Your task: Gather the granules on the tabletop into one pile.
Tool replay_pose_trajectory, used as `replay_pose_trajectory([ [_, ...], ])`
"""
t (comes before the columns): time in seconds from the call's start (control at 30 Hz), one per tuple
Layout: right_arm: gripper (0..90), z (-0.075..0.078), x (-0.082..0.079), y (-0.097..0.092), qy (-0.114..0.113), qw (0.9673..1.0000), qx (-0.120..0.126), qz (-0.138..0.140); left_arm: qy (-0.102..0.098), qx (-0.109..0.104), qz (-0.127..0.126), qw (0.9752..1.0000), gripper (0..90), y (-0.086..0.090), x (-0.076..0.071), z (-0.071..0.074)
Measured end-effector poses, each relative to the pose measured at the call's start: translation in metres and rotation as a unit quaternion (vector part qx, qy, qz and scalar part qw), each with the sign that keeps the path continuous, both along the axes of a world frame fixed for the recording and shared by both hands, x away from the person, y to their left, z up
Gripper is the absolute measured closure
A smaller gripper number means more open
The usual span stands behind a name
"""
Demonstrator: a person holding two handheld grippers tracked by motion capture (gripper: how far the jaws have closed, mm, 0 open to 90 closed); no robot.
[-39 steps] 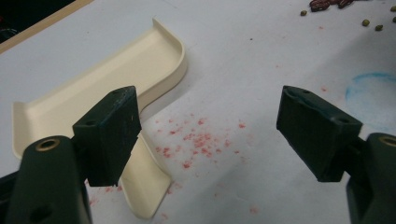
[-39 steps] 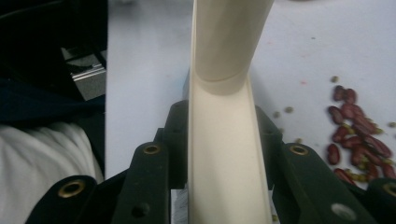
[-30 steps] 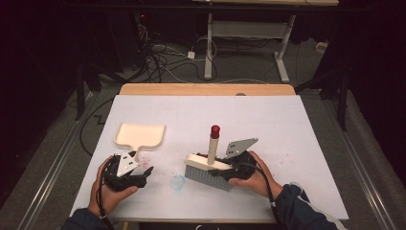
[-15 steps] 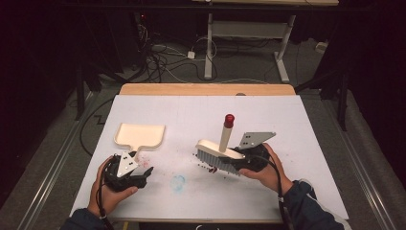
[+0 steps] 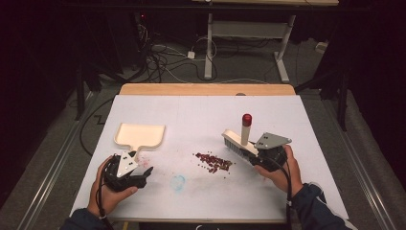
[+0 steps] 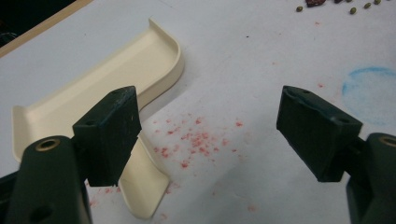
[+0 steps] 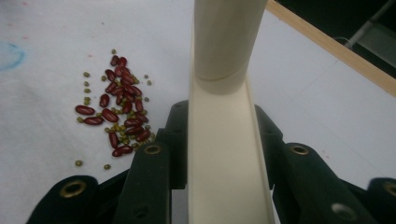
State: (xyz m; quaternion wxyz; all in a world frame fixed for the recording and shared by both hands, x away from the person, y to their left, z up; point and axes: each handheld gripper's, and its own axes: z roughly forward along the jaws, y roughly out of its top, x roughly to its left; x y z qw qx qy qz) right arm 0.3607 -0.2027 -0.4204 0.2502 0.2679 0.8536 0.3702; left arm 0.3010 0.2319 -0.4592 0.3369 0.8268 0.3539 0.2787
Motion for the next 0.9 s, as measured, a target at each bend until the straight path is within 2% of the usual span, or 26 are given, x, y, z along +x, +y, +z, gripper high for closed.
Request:
replay_pose_trajectory([
  [0.07, 67.6, -0.006, 0.000, 0.005, 0.001, 0.9999, -0.007, -0.008, 0.000, 0.000, -0.001, 1.0000, 20.7, 0.000, 0.000, 0.000],
  [0.17, 67.6, -0.012, -0.002, 0.014, 0.005, 0.9999, -0.013, -0.001, 0.000, 0.000, -0.002, 1.0000, 20.7, 0.000, 0.000, 0.000],
  [0.33, 67.6, -0.015, -0.015, 0.042, -0.003, 0.9997, -0.019, -0.017, 0.005, 0.000, -0.003, 1.0000, 20.7, -0.002, 0.001, -0.001],
  [0.5, 67.6, -0.021, -0.015, 0.070, -0.005, 0.9985, 0.011, -0.052, 0.004, 0.002, -0.008, 1.0000, 20.7, -0.004, 0.001, -0.001],
  [0.63, 67.5, -0.021, -0.011, 0.084, -0.011, 0.9977, 0.023, -0.063, 0.005, 0.000, -0.008, 1.0000, 20.9, -0.003, 0.001, -0.001],
  [0.7, 67.5, -0.020, -0.010, 0.087, -0.021, 0.9976, 0.017, -0.064, 0.005, 0.000, -0.008, 1.0000, 20.9, -0.002, 0.000, -0.001],
  [0.8, 67.6, -0.014, -0.009, 0.083, -0.025, 0.9973, 0.023, -0.065, 0.004, 0.000, -0.009, 1.0000, 20.9, -0.001, 0.000, -0.001],
  [0.9, 67.6, -0.006, -0.007, 0.070, -0.025, 0.9967, 0.050, -0.060, 0.004, 0.001, -0.008, 1.0000, 20.9, -0.002, 0.000, -0.001],
])
